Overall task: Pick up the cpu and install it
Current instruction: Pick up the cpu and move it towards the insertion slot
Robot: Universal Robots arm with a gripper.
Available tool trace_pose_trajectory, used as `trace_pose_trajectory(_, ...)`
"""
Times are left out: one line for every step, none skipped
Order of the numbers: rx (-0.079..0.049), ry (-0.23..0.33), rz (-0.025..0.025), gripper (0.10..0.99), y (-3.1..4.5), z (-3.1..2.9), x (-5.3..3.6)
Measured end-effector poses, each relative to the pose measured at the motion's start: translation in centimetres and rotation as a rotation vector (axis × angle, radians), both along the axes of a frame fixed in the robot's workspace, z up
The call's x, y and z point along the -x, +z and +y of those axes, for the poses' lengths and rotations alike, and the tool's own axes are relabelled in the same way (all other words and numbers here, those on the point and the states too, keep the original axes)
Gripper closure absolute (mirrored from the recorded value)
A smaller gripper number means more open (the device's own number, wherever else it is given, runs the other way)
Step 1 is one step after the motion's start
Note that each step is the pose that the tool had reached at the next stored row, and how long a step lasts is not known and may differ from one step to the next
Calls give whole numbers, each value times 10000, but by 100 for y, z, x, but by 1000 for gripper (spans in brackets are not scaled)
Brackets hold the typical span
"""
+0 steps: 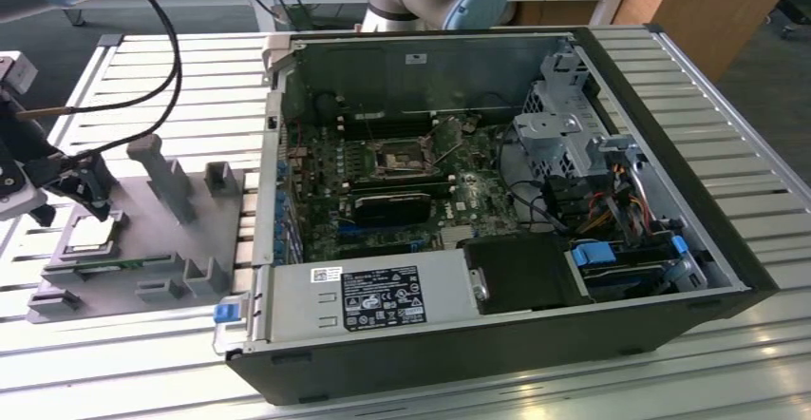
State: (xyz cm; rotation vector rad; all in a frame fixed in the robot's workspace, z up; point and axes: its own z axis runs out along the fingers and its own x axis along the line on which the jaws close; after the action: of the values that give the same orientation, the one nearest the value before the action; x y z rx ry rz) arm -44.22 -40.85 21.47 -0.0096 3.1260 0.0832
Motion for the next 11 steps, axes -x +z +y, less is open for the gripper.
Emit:
trace_pose_trajectory(1, 8, 0, 427, -18, 0, 0)
trace_pose_trajectory(3, 33, 0, 427, -36, 0, 0)
trace_pose_trajectory(4, 68, 0, 427, -52, -1, 0)
trace_pose_trajectory(3, 99, 0, 427, -66, -3, 0)
trace_pose_trajectory(4, 122, 1, 427, -76, -6, 1)
trace_pose_trajectory(5, 127, 2, 427, -82, -12, 2)
trace_pose_trajectory(3, 127, 1, 427, -87, -16, 6)
trace_pose_trajectory(3, 127, 1, 427, -90, -22, 7)
trace_pose_trajectory(4, 127, 1, 427, -95, -27, 8)
trace_pose_trajectory(3, 127, 0, 427, -103, -32, 8)
trace_pose_trajectory(2, 130, -2, 427, -112, -35, 8)
